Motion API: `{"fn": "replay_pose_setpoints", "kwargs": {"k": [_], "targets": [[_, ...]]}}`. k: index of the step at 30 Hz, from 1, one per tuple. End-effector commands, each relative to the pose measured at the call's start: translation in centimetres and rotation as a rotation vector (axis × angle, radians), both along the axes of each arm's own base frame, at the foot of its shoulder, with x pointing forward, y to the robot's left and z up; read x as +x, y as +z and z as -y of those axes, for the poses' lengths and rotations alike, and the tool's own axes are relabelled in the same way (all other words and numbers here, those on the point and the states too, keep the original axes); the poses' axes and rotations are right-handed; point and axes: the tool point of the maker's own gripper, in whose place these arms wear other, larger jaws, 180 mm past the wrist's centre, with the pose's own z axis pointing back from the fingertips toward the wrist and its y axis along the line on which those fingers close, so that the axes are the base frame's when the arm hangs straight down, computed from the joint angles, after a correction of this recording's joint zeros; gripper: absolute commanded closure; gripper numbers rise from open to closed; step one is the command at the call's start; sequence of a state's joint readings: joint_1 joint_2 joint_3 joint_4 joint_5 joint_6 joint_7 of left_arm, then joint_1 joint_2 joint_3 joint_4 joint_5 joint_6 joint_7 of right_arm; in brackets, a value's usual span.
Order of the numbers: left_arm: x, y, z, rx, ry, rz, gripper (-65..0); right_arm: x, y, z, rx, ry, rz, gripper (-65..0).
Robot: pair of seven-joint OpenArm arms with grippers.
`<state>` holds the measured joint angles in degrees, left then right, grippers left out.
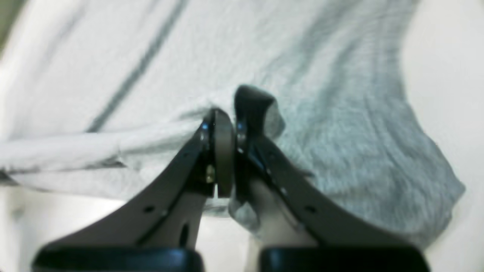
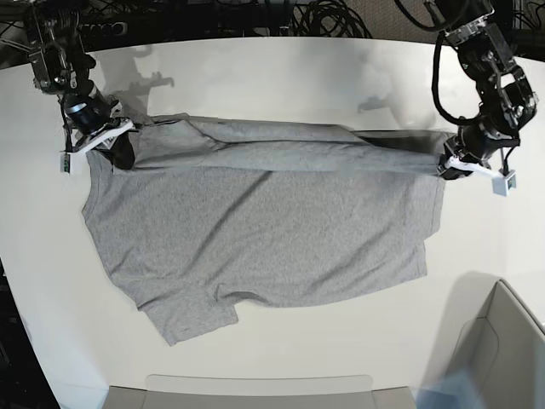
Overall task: Fold the T-shirt properly
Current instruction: 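Lift the shoulder corners and pull them across the shirt toward the hem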
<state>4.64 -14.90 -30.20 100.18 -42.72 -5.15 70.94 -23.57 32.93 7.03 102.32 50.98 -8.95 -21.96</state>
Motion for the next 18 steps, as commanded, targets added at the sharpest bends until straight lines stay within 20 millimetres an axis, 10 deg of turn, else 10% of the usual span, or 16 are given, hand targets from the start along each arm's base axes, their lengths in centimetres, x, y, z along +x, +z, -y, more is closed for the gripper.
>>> {"fn": "replay_pose_setpoints", "kwargs": {"k": [1,18], "targets": [[0.8,1.3,-0.6,0.024,0.004,0.035,0.0,1.7,2.1,0.6,-0.027,-0.007,0.079,0.0],[4.9,-0.4,0.2,0.042,-0.028,-0.012,0.0,10.0,4.6,2.1,-0.249,-0.010,0.154,0.0]]}}
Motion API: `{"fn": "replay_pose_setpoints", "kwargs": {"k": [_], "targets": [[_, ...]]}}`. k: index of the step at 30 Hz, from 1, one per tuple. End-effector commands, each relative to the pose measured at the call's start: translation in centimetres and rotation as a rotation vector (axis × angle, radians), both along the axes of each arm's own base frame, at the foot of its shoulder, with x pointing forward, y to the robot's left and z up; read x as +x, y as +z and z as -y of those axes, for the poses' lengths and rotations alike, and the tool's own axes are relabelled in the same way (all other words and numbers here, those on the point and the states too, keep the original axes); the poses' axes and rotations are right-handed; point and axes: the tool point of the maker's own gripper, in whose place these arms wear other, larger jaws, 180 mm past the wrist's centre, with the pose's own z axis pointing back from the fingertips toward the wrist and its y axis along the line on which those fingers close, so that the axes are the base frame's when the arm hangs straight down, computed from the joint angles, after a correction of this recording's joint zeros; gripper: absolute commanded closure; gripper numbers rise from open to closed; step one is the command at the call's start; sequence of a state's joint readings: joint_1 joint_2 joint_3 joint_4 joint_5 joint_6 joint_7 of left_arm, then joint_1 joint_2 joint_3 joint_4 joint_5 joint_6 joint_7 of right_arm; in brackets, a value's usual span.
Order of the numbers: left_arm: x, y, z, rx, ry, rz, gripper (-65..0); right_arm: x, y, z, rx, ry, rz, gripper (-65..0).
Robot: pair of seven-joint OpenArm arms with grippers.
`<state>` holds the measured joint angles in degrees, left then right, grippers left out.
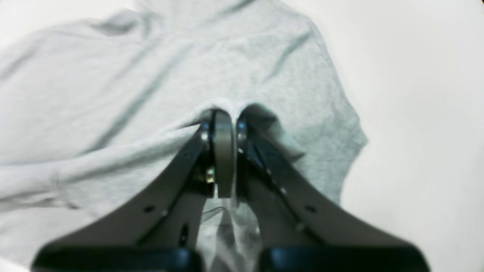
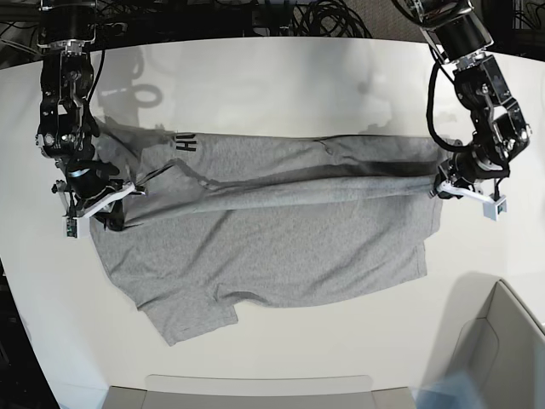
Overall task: Fold the T-shirt properly
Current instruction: 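Lift the shoulder corners and pull them across the shirt toward the hem, then lower the folded edge onto the shirt and open both grippers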
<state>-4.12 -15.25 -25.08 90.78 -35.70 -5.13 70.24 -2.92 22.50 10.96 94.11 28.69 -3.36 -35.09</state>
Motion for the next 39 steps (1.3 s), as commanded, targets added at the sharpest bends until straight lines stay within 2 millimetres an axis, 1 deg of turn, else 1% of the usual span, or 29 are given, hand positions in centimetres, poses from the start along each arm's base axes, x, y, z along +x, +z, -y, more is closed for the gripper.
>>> {"fn": "replay_pose_setpoints", "kwargs": {"k": [1,3,7,10,13,16,17,19,21,23,24,26,28,33,34,35,37,39], "targets": [[1.3,0.8,0.1,0.003,-0.014,0.029,0.0,1.3,1.8,0.7,-0.017,0.003,0.062,0.0],[1.7,0.2,0.2,-0.002,-0.007,0.028,0.0,2.0,1.7,0.8,-0.019,0.023,0.062,0.0],[1.9,-0.9,-0.4,-0.004,0.027,0.032,0.0,3.0,1.4,1.7,-0.054,0.017,0.054,0.0],[2.1,-0.8,-0.7,0.004,0.033,0.044,0.0,3.7,1.8,2.2,-0.092,0.014,0.064,0.0],[2.2,-0.7,-0.7,0.003,0.034,0.046,0.0,4.7,1.9,1.5,-0.080,0.049,0.072,0.0],[3.4,0.4,-0.7,0.002,0.034,0.078,0.0,5.5,1.1,1.8,-0.104,0.043,0.051,0.0],[3.7,0.6,-0.7,0.001,0.034,0.086,0.0,5.8,0.7,1.5,-0.103,0.041,0.045,0.0],[3.9,0.7,-0.6,0.001,0.033,0.089,0.0,6.4,0.8,0.8,-0.113,0.062,0.066,0.0],[3.8,0.1,-0.3,-0.008,0.025,0.070,0.0,6.8,0.3,0.4,-0.122,0.067,0.077,0.0],[4.7,-0.4,0.9,-0.020,-0.008,0.056,0.0,7.0,-0.4,0.4,-0.128,0.062,0.066,0.0],[5.0,-0.5,1.1,-0.027,-0.012,0.050,0.0,7.0,-0.8,0.5,-0.126,0.057,0.056,0.0],[5.3,-0.8,1.2,-0.030,-0.011,0.049,0.0,7.0,-1.3,0.4,-0.116,0.052,0.045,0.0],[5.6,-0.6,1.1,-0.021,-0.003,0.067,0.0,7.0,-1.3,0.3,-0.109,0.051,0.046,0.0],[5.6,-0.7,1.0,-0.022,0.000,0.067,0.0,7.1,-1.3,0.5,-0.114,0.044,0.046,0.0],[5.6,-0.7,1.0,-0.022,0.000,0.065,0.0,7.1,-1.2,0.5,-0.114,0.043,0.047,-1.8],[5.6,-0.6,1.0,-0.021,-0.001,0.068,-2.5,7.1,-1.1,0.6,-0.115,0.042,0.050,-4.7],[5.6,-0.6,1.0,-0.020,-0.001,0.069,-9.5,7.2,-0.8,1.0,-0.113,0.029,0.057,-12.2],[5.6,-0.6,1.0,-0.020,-0.001,0.068,-14.1,7.5,-0.2,1.3,-0.113,0.026,0.070,-21.6]]}}
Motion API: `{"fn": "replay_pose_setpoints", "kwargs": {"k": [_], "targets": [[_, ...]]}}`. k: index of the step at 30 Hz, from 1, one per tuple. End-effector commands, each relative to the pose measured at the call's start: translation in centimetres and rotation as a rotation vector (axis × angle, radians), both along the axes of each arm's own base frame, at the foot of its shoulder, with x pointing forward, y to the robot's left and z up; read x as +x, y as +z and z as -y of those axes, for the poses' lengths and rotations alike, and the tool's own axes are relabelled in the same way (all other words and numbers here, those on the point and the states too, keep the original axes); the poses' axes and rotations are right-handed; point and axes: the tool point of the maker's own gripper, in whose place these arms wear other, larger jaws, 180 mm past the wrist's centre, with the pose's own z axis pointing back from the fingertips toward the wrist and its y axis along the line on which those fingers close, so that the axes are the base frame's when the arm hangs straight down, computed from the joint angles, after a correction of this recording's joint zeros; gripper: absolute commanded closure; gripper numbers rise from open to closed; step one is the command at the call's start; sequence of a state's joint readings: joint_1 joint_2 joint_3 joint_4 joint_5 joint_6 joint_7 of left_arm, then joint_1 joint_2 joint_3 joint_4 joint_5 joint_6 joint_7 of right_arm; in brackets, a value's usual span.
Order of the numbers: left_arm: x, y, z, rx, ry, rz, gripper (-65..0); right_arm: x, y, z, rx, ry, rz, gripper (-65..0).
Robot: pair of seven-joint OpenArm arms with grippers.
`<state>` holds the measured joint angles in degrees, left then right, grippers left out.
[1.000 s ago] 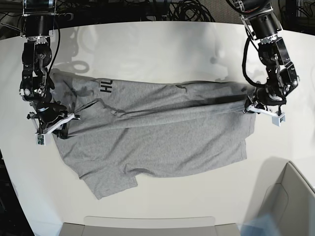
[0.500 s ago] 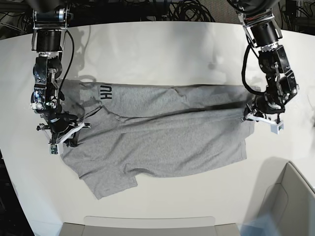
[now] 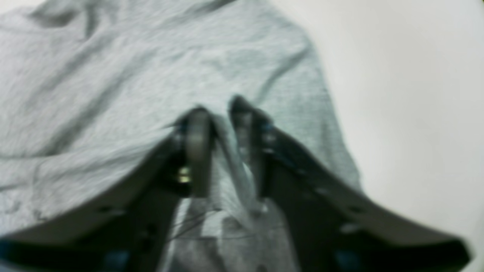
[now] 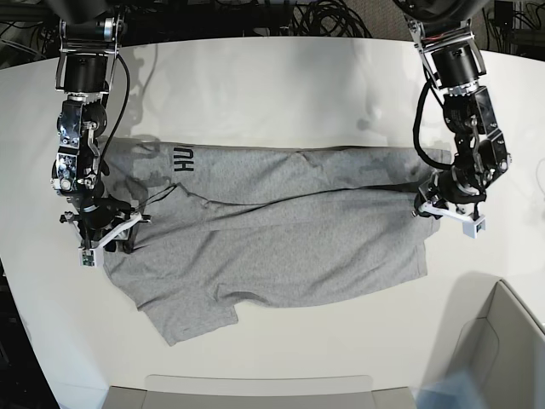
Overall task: Fold the T-shirt properly
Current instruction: 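Lower the folded edge onto the shirt and open both grippers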
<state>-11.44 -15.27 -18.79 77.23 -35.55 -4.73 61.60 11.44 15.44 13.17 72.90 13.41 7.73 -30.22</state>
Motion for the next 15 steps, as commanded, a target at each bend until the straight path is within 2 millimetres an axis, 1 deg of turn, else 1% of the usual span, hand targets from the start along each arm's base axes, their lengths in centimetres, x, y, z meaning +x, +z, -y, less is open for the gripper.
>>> {"fn": "replay_pose_setpoints", "kwargs": {"k": [1,3,4,6,8,10,13,15], "targets": [[1.2,1.7,-0.6,0.016,0.000,0.052,-14.4,1.7,3.1,0.5,-0.009,0.004,0.088,-25.4],[1.2,1.8,-0.6,0.016,-0.001,0.052,-13.9,1.7,3.2,0.6,-0.009,0.002,0.092,-31.1],[1.2,1.8,-0.6,0.016,-0.001,0.052,-13.9,1.8,3.6,0.5,-0.010,0.003,0.101,-32.3],[1.2,2.0,-0.6,0.020,-0.001,0.059,-13.7,1.8,4.6,0.3,-0.016,0.012,0.129,-32.7],[0.6,2.1,-0.7,0.032,-0.003,0.064,-13.8,1.8,5.4,0.0,-0.022,0.020,0.151,-32.7],[0.6,2.9,-0.7,0.048,-0.009,0.086,-13.9,1.6,5.8,-0.2,-0.027,0.027,0.161,-32.7],[0.9,4.5,-0.6,0.068,-0.019,0.125,-13.9,1.4,7.0,-0.2,-0.042,0.036,0.188,-32.7],[0.1,4.8,-0.3,0.076,-0.035,0.118,-13.9,0.8,7.6,-0.2,-0.049,0.038,0.207,-32.7]]}}
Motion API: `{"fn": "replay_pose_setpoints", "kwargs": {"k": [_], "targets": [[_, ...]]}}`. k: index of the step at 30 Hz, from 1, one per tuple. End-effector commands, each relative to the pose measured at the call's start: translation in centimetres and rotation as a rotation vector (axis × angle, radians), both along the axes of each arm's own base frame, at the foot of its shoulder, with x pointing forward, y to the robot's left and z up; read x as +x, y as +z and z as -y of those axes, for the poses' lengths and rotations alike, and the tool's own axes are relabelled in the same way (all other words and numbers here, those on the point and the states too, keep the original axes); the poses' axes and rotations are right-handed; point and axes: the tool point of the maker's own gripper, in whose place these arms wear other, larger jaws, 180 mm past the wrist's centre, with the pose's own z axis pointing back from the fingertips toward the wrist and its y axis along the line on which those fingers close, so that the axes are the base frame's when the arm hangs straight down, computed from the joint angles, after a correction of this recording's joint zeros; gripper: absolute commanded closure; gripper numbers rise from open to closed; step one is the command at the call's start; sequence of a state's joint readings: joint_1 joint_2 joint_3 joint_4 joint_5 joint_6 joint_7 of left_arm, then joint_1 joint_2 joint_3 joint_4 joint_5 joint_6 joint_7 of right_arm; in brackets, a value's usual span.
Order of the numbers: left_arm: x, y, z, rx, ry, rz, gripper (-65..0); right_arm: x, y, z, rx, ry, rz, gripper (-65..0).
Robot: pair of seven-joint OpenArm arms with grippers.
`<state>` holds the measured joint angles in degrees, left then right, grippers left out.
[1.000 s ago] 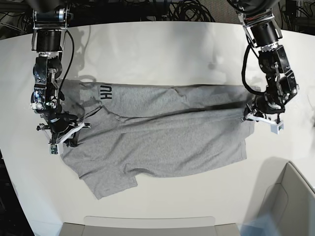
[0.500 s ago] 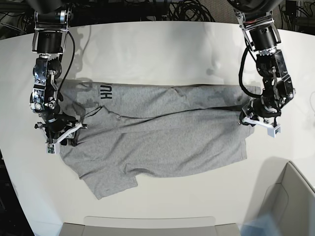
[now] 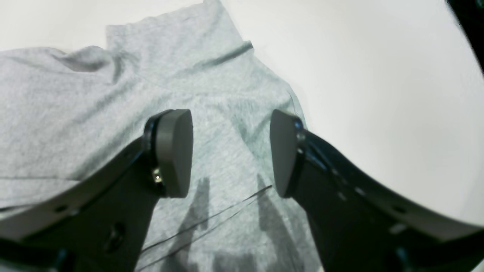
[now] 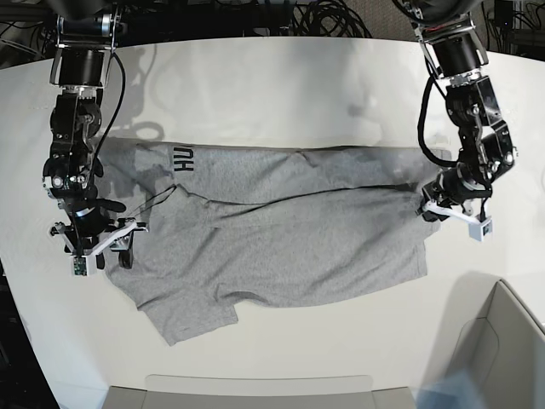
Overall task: Fold the T-shirt properly
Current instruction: 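Lower the folded edge onto the shirt and open both grippers, then grasp the folded edge with both grippers and drag it back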
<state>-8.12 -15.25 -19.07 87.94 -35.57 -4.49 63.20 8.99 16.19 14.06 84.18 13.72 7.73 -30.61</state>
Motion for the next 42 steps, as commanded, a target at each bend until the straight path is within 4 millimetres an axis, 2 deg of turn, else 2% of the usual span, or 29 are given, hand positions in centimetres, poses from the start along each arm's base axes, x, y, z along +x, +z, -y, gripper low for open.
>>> {"fn": "replay_pose_setpoints", "kwargs": {"k": [1,3,7,9,13,16,20,27,30,35,38,41,42], "targets": [[0.2,1.7,-0.2,0.020,-0.016,0.035,-13.9,0.1,2.5,1.1,-0.009,-0.017,0.067,-32.7],[-0.4,2.6,0.1,0.040,-0.036,0.047,-13.9,-1.3,3.4,2.7,-0.008,-0.067,0.061,-32.7],[-2.9,2.4,0.4,0.077,-0.056,0.036,-13.9,-5.6,2.8,5.0,-0.003,-0.143,-0.011,-32.7],[-3.9,1.8,0.5,0.084,-0.061,0.015,-13.9,-7.9,1.8,5.2,0.017,-0.124,-0.039,-32.7],[-5.5,0.4,0.7,0.078,-0.065,-0.026,-13.9,-12.1,0.0,7.9,0.047,-0.157,-0.092,-32.7],[-6.3,-0.2,0.7,0.079,-0.067,-0.049,-13.9,-14.3,-1.4,9.0,0.042,-0.173,-0.147,-32.7],[-6.9,-0.7,0.7,0.076,-0.070,-0.066,-13.9,-15.8,-3.5,10.1,0.062,-0.181,-0.205,-32.7],[-7.1,-0.9,0.8,0.073,-0.070,-0.069,-13.9,-16.5,-7.1,10.1,0.116,-0.146,-0.292,-32.7],[-7.1,-0.8,0.6,0.074,-0.064,-0.068,-13.9,-16.1,-8.0,10.2,0.138,-0.145,-0.310,-32.7],[-8.2,-0.4,-2.3,0.075,0.034,-0.046,-13.9,-14.8,-8.5,8.9,0.130,-0.095,-0.319,-32.7],[-8.6,0.1,-3.4,0.115,-0.024,0.010,-14.9,-13.9,-8.2,7.9,0.129,-0.063,-0.288,-32.7],[-10.1,-1.6,-3.8,0.096,-0.072,-0.030,-17.0,-13.7,-8.3,7.5,0.128,-0.048,-0.291,-32.7],[-9.9,-1.9,-4.0,0.087,-0.080,-0.034,-17.1,-13.7,-8.4,7.4,0.129,-0.047,-0.294,-32.7]]}}
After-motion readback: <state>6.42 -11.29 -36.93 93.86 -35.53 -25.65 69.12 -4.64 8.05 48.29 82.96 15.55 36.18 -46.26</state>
